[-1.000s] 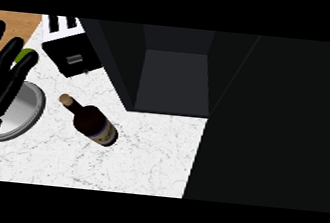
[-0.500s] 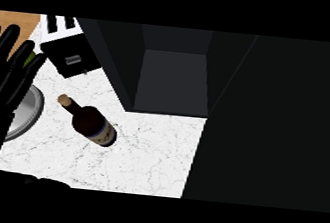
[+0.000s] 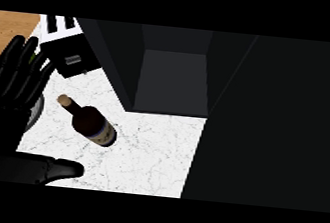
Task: Pick up the wine, place it into the cabinet and close the cabinet
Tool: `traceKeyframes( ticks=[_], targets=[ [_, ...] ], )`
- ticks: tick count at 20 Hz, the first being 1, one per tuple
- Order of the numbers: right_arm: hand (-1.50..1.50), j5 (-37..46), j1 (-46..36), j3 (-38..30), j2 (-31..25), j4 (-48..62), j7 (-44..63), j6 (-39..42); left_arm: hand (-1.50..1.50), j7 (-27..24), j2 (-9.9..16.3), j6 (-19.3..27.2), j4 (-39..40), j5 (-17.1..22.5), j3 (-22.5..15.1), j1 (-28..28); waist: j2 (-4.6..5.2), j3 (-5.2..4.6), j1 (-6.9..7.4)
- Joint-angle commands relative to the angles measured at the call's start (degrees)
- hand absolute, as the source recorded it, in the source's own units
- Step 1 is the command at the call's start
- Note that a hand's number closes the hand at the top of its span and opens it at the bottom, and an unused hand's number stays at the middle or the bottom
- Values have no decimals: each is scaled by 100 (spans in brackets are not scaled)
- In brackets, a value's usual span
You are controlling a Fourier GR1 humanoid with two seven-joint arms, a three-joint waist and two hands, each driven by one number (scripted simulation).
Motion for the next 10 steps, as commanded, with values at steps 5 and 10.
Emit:
traceKeyframes(
  ticks=[5, 10],
  targets=[
    [-150, 1037, -173, 398, -77, -797, 630, -431, -150, -941, 20, -317, 823, 101, 283, 306, 2, -3, 19],
    [-150, 781, 30, 255, -500, -1218, 684, -437, -150, -1950, -124, -577, 1330, 15, 243, 1072, -12, -4, -27]
  ],
)
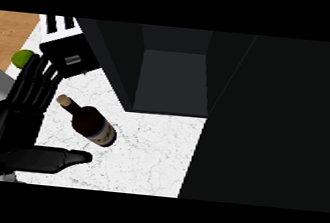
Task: Pick up the wine, place it into the cabinet and close the cabinet
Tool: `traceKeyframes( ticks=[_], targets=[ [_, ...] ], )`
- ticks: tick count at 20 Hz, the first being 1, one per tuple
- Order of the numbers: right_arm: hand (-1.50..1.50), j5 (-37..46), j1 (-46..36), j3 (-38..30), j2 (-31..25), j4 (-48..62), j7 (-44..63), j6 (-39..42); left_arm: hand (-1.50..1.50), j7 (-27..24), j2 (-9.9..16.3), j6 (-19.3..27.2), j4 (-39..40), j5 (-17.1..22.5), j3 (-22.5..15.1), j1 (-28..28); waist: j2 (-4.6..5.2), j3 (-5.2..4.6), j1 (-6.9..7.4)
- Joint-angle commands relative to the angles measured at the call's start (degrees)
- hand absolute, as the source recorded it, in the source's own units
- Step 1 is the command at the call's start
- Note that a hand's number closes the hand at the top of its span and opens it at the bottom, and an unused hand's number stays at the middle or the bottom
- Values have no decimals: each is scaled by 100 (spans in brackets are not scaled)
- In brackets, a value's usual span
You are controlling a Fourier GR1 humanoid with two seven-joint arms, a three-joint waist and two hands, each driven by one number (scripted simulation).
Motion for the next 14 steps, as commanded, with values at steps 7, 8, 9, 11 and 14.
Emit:
traceKeyframes(
  ticks=[7, 8, 9, 11, 14],
  targets=[
    [-150, 1114, 249, 719, -421, -1135, 462, -326, -150, -1383, -120, -274, 735, -215, 21, 967, -30, -1, -30],
    [-150, 579, -3, -52, -559, -1075, 597, -172, -150, -1318, -50, -324, 875, -72, 138, 683, 9, 6, 22],
    [-150, 760, -155, 143, -379, -992, 610, -345, -150, -1483, 219, -630, 1032, 240, 485, 767, 3, 1, 29],
    [-150, 851, -65, 280, -469, -975, 486, -370, -150, -1561, 245, -644, 1347, 210, 539, 655, 2, 3, 8],
    [-150, 630, 241, 168, -792, -1216, 331, -245, -150, -2003, 54, -639, 1683, -11, 347, 813, 2, 7, -16]
  ],
)
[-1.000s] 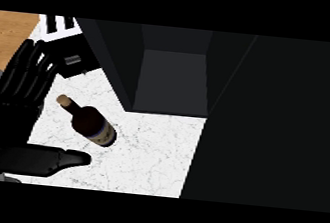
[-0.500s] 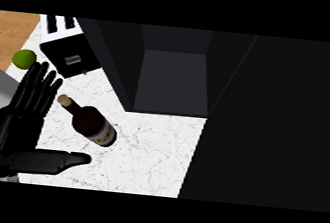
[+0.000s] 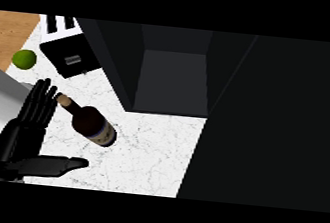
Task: Pick up the wine, place it into the cabinet and close the cabinet
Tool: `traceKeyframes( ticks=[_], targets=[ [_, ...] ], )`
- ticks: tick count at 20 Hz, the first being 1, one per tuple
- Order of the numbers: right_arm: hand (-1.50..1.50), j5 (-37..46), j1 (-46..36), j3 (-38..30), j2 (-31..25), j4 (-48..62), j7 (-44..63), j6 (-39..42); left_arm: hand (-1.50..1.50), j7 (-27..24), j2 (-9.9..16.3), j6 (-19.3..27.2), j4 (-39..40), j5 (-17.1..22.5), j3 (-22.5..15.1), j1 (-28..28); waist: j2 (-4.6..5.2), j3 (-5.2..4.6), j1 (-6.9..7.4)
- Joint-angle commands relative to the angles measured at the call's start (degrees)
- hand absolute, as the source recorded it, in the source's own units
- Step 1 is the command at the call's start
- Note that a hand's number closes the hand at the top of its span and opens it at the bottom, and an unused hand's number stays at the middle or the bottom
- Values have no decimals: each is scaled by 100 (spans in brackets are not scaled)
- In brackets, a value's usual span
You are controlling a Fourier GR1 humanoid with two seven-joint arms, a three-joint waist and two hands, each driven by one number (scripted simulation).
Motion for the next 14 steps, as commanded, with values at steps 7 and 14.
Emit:
traceKeyframes(
  ticks=[7, 14],
  targets=[
    [-150, 756, 482, 451, -317, -978, 77, -169, -150, -820, 32, -151, 1418, -37, 288, -279, 7, 4, -25],
    [-150, 923, 200, 590, -397, -1092, 432, -354, -150, -1697, -17, -152, 2578, -299, 335, -499, -1, -2, -42]
  ],
)
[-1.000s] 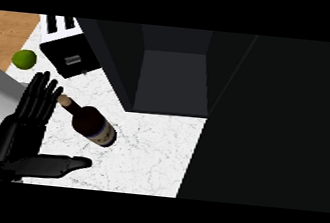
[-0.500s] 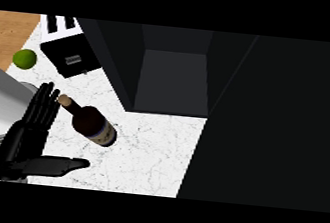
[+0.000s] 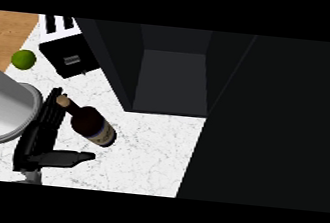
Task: Pick up the wine, place it into the cabinet and close the cabinet
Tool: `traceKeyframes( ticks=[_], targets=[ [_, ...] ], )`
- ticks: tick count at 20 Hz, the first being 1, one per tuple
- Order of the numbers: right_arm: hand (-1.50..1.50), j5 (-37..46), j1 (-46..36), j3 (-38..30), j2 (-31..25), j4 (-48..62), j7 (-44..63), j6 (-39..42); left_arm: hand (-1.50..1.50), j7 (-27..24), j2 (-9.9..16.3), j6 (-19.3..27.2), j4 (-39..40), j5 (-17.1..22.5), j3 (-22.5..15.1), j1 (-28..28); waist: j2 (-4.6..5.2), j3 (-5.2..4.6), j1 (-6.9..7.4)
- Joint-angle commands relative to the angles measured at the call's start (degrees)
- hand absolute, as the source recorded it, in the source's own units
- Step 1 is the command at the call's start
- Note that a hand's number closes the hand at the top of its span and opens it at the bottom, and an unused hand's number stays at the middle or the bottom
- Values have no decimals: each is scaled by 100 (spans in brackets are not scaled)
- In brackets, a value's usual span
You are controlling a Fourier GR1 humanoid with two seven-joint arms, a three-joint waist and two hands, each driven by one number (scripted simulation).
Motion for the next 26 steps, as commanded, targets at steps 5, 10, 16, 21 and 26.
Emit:
traceKeyframes(
  ticks=[5, 10, 16, 21, 26],
  targets=[
    [-150, 871, -4, 282, -169, -974, 503, -186, -150, -645, 149, -389, 972, 133, 193, -121, -7, -5, 17],
    [-150, 624, -112, -41, -355, -1023, 572, -242, -150, -794, -196, -366, 1746, 85, 27, -589, 2, -3, -38],
    [-150, 620, -186, 39, -282, -703, 364, -311, -150, -1173, 54, -887, 2661, 337, 270, -1077, 15, -1, 12],
    [-150, 868, 208, 415, -615, -1219, 501, -369, -150, -1261, 92, -916, 2699, 204, 169, -957, -8, 0, -15],
    [-150, 951, 220, 496, -666, -1113, 340, -471, -150, -1940, -2, -836, 3131, 152, 257, -983, -6, -2, -14]
  ],
)
